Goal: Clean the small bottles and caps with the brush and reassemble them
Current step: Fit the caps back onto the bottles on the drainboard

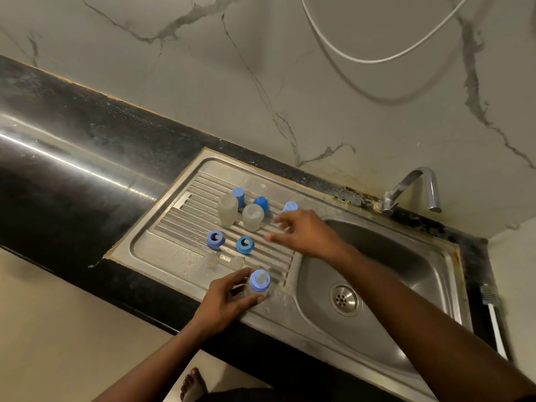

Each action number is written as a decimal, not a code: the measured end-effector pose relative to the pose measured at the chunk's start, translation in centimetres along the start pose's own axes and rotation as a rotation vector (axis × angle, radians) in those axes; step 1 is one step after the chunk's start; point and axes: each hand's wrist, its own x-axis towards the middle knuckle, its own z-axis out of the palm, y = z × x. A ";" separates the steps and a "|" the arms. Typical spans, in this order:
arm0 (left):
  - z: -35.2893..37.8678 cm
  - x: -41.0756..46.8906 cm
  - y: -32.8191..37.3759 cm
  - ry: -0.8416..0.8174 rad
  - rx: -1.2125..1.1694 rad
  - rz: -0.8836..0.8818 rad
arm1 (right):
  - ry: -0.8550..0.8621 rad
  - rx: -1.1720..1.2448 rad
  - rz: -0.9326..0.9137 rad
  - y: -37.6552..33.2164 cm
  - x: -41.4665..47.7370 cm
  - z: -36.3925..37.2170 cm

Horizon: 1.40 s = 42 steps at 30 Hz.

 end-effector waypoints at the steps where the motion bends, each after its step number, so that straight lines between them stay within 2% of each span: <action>1: 0.0 0.0 0.0 -0.006 -0.001 0.006 | 0.067 -0.014 0.022 0.8 1.3 -0.7; 4: 0.0 0.0 0.2 -0.011 -0.012 0.011 | 0.150 -0.094 0.079 3.0 4.7 -1.5; 10: 0.1 0.0 0.0 0.004 -0.017 -0.041 | 0.058 -0.271 0.111 4.4 9.1 -0.4; 15: 0.2 0.1 -0.2 0.019 0.021 -0.061 | 0.037 -0.318 0.050 5.1 9.6 0.2; 18: 0.1 0.1 0.0 0.022 0.027 -0.059 | 0.062 -0.342 0.010 4.8 8.6 -0.8; 21: 0.0 0.0 0.3 0.022 0.021 -0.056 | 0.091 -0.216 -0.040 3.5 6.2 -2.8; 27: 0.0 0.1 0.2 0.016 0.025 -0.076 | -0.115 -0.090 -0.197 -1.6 -2.1 -5.4; 34: -0.2 0.2 -0.7 0.005 0.040 -0.089 | -0.181 -0.274 -0.341 -4.6 -6.5 -2.3; 42: 0.0 0.1 -0.8 -0.007 -0.001 -0.044 | -0.173 -0.405 -0.293 -5.8 -6.9 0.2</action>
